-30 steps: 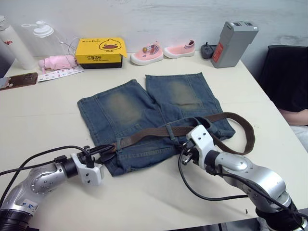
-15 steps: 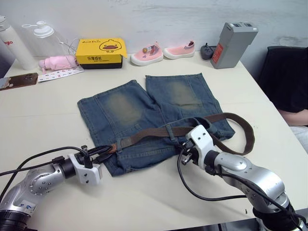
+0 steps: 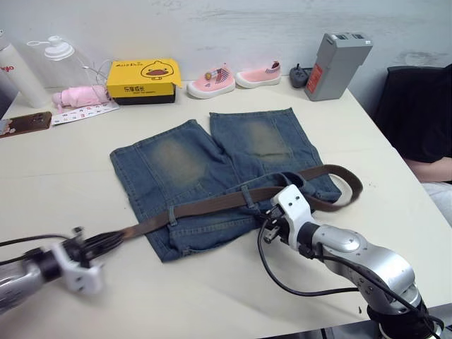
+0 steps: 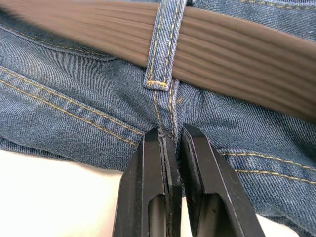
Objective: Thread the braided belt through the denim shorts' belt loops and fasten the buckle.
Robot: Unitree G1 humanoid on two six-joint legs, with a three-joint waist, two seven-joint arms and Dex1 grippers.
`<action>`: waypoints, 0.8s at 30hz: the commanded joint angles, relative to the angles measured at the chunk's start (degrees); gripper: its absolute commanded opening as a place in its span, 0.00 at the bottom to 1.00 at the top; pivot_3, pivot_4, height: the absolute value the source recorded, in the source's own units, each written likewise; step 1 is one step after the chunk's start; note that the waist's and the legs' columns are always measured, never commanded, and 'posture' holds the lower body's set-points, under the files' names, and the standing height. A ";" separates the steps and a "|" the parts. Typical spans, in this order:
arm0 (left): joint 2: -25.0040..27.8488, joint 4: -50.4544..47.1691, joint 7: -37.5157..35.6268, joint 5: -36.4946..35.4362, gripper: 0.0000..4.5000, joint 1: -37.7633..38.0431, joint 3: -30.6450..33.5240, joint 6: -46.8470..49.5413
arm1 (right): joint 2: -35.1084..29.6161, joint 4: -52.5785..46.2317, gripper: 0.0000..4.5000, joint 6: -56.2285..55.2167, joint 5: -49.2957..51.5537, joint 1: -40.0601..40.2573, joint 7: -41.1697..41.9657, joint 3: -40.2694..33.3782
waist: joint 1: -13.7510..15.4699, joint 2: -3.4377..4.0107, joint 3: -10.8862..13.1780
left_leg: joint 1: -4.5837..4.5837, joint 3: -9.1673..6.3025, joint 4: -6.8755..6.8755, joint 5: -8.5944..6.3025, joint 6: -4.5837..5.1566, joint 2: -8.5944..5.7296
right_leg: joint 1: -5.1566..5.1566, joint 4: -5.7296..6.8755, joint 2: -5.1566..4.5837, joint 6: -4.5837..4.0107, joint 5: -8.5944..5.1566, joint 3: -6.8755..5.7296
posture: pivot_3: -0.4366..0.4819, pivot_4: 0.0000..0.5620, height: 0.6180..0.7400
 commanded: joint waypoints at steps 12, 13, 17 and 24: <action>18.35 37.44 46.22 30.37 0.01 1.27 -22.01 8.83 | 1.94 3.60 0.00 2.92 -3.29 -0.37 -0.09 1.58 | -0.27 -0.19 -0.79 | 0.18 0.33 -0.01 -0.31 -0.10 0.08 | -0.13 0.22 0.08 -0.21 -0.12 -0.14 | 0.48 0.27 0.42; 18.63 37.22 47.15 30.36 0.01 0.92 -23.47 8.18 | 2.08 3.82 0.00 2.87 -3.43 -0.62 0.00 1.69 | -0.32 -0.18 -0.84 | 0.22 0.37 0.00 -0.34 -0.14 0.09 | -0.13 0.26 0.08 -0.27 -0.16 -0.15 | 0.48 0.27 0.42; 18.69 38.05 49.24 29.38 0.27 -0.32 -27.82 7.95 | 2.44 4.39 0.00 2.67 -3.91 -1.24 0.47 2.04 | -0.50 -0.13 -0.92 | 0.31 0.48 0.02 -0.39 -0.25 0.15 | -0.25 0.57 0.07 -0.44 -0.27 -0.18 | 0.48 0.27 0.42; 18.78 35.08 47.60 18.68 0.94 -3.37 -24.86 -1.48 | 2.25 5.25 0.00 2.49 -4.45 -1.87 1.72 1.93 | -0.45 0.35 -1.02 | 0.83 0.98 0.01 -0.65 -0.40 0.51 | -0.20 0.80 0.00 -0.56 -0.41 -0.17 | 0.48 0.27 0.42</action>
